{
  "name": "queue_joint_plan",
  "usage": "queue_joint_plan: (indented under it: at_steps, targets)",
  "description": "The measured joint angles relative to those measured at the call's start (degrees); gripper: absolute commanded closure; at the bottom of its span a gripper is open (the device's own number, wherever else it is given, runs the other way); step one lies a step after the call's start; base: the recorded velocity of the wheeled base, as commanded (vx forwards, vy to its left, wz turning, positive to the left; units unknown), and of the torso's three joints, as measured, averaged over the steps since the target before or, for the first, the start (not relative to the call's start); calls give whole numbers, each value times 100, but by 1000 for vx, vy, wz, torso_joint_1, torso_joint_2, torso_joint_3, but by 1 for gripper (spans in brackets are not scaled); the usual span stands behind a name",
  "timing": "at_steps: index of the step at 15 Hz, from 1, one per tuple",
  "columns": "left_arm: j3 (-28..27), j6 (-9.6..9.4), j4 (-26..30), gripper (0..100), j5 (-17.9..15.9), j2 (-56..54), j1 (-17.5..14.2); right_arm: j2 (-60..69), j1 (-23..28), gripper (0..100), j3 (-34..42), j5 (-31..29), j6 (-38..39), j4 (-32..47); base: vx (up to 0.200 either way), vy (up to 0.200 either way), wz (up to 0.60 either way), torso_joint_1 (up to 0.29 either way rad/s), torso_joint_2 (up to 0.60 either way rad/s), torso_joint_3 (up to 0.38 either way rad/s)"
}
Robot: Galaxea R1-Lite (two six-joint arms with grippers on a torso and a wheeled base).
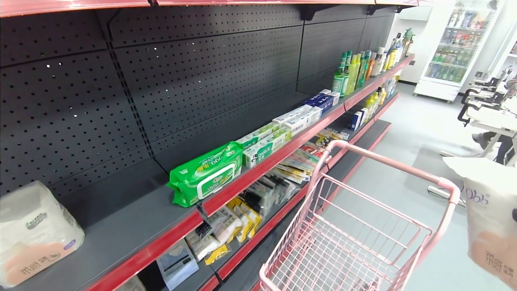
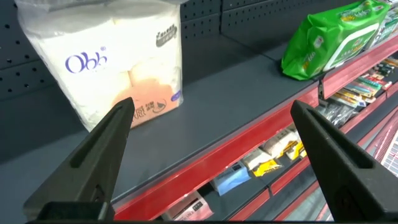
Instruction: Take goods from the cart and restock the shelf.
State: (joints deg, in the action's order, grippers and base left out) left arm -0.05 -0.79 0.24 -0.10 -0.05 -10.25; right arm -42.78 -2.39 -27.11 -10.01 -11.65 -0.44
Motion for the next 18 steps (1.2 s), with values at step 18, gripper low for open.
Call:
queue_joint_plan:
  at_steps: [18]
  targets:
    - [-5, 1, 2, 0, 0, 0, 0, -378, 7, 100, -9, 18, -137, -155, 0, 0, 267, 40, -79, -44]
